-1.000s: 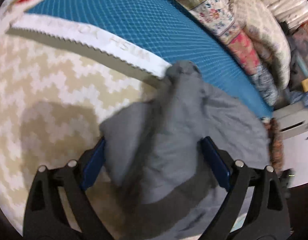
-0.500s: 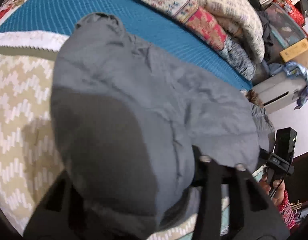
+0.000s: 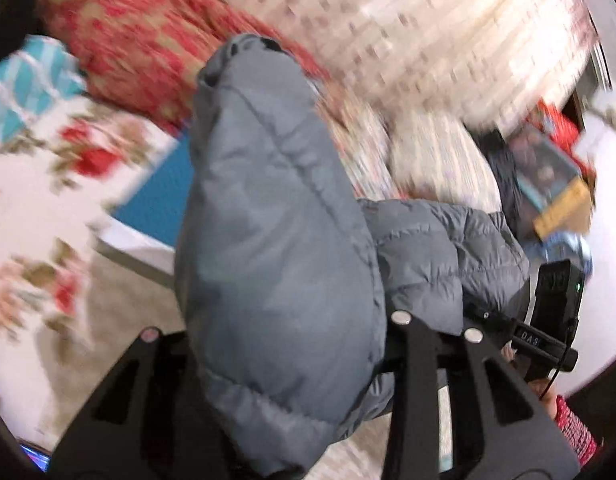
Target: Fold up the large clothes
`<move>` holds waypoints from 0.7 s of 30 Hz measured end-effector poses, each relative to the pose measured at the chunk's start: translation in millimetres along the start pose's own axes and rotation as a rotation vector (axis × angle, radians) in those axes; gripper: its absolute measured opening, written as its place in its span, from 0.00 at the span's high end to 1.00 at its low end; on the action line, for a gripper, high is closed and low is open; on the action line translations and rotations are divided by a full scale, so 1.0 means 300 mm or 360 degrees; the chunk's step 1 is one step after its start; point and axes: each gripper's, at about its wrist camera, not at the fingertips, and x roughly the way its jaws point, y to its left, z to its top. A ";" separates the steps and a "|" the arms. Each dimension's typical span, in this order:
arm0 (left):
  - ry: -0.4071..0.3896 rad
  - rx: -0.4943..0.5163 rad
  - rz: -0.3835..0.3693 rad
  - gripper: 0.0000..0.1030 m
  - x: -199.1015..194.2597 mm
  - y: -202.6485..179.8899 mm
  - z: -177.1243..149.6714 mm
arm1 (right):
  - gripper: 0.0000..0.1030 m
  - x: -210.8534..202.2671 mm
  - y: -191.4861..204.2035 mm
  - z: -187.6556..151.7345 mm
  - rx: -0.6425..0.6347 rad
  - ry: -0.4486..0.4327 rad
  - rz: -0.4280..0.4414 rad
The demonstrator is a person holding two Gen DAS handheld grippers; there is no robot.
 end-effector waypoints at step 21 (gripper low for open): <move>-0.0248 -0.0372 0.0926 0.41 -0.044 0.528 0.003 | 0.47 0.460 0.077 -0.011 0.0052 -0.0088 -0.0375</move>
